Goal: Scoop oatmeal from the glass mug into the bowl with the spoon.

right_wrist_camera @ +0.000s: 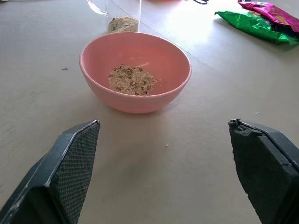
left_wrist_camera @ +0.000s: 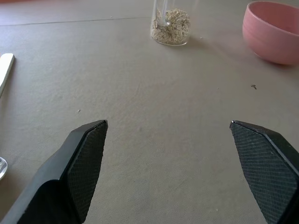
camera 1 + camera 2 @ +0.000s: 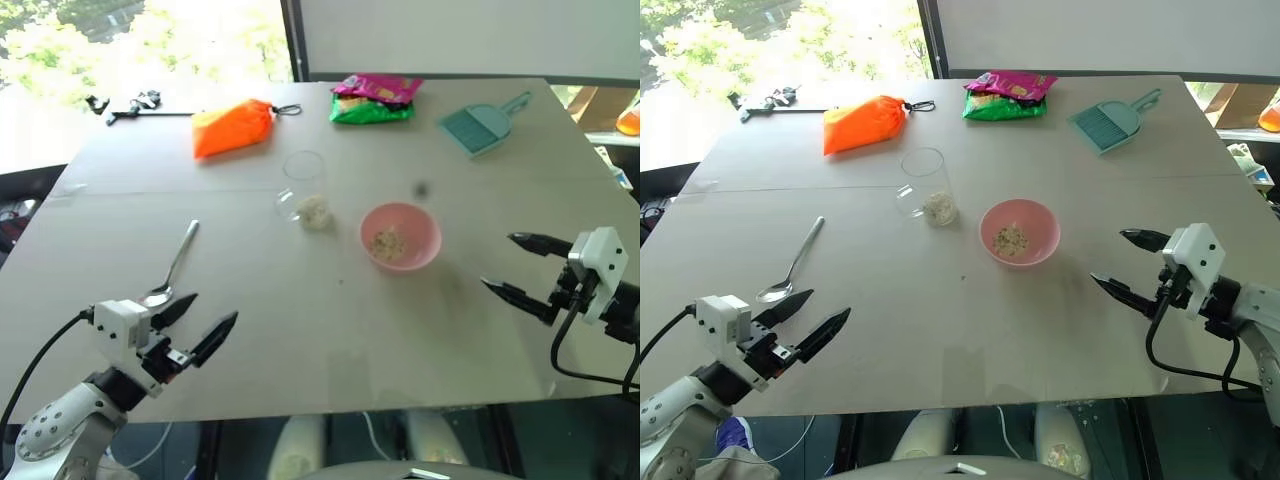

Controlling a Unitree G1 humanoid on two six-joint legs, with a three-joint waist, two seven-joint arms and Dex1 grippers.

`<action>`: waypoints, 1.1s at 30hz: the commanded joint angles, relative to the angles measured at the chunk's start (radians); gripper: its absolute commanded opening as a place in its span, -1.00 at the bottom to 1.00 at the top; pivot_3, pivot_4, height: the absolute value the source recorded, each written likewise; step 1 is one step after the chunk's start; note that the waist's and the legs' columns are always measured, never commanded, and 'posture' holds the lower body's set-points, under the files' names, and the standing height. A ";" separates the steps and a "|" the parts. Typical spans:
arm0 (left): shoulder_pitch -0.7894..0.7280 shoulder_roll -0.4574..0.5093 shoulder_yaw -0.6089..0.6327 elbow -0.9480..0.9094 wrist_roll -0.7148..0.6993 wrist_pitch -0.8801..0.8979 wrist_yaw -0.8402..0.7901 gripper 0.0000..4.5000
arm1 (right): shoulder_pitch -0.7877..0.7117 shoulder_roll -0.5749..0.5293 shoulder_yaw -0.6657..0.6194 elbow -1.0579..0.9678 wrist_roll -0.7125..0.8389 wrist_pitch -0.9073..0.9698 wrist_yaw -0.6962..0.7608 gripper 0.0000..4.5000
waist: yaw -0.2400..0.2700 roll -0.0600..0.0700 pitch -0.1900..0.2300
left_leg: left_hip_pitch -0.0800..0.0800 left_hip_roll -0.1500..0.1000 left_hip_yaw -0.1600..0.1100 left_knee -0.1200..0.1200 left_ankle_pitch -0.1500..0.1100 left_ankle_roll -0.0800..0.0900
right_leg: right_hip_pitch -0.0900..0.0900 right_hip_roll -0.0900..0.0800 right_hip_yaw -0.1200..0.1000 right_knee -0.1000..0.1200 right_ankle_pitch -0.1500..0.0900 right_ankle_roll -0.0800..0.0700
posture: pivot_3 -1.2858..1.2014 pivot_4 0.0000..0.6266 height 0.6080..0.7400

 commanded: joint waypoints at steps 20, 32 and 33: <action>-0.283 0.124 0.115 0.133 0.007 0.208 0.267 0.93 | -0.191 -0.033 -0.006 -0.119 0.402 0.067 0.218 0.99 | -0.002 0.000 0.000 | 0.000 0.000 -0.002 0.001 0.000 0.000 | 0.001 0.000 -0.002 0.000 0.000 0.000 | 0.03 -0.52 1.00; -0.387 0.272 0.053 0.150 0.085 0.464 0.361 0.93 | -0.161 -0.044 -0.031 -0.054 0.367 0.031 0.298 0.99 | 0.000 0.000 0.001 | 0.000 0.000 -0.003 0.001 0.000 0.000 | 0.001 0.000 -0.002 0.001 0.000 0.000 | 0.03 -0.52 1.00; -0.403 0.283 0.044 0.155 0.091 0.491 0.367 0.93 | -0.156 -0.042 -0.032 -0.053 0.360 0.025 0.302 0.99 | 0.001 0.000 0.001 | 0.000 0.000 -0.003 0.001 0.000 0.000 | 0.001 0.000 -0.002 0.001 0.000 0.000 | 0.03 -0.52 1.00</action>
